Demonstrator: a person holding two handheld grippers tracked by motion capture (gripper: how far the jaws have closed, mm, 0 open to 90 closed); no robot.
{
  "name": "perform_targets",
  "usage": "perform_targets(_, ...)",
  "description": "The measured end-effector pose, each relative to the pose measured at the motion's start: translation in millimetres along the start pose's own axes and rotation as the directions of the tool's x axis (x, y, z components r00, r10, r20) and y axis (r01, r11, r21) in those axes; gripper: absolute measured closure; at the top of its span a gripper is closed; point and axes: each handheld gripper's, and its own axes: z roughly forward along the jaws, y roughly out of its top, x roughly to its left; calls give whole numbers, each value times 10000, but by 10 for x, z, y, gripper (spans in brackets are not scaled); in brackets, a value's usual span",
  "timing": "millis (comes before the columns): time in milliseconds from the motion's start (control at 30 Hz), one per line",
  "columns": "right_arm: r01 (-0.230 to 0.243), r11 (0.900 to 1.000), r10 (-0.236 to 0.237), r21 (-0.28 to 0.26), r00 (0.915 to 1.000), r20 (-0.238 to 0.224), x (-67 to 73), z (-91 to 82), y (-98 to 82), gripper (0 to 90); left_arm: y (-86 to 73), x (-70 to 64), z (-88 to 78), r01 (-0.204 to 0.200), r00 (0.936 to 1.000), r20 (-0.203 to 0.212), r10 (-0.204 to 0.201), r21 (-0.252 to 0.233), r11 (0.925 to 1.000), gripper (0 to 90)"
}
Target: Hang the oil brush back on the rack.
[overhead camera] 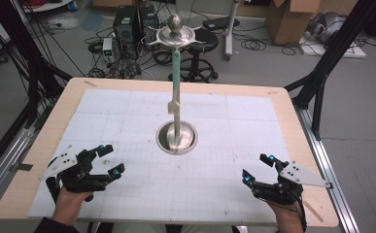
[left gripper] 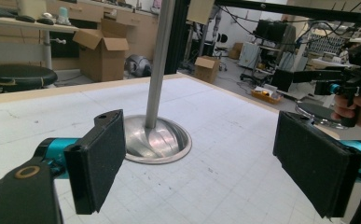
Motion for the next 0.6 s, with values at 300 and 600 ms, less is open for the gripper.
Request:
perform_targets(300, -72, 10000, 72, 44, 10000, -62, 2, 5, -2, 177, -5, 3, -6, 21, 10000, 3, -21, -5, 10000, 175)
perform_targets(600, -120, 9999, 120, 10, 9999, -33, -12, 4, -4, 177, -11, 10, -1, 47, 10000, -13, -47, 37, 10000, 175)
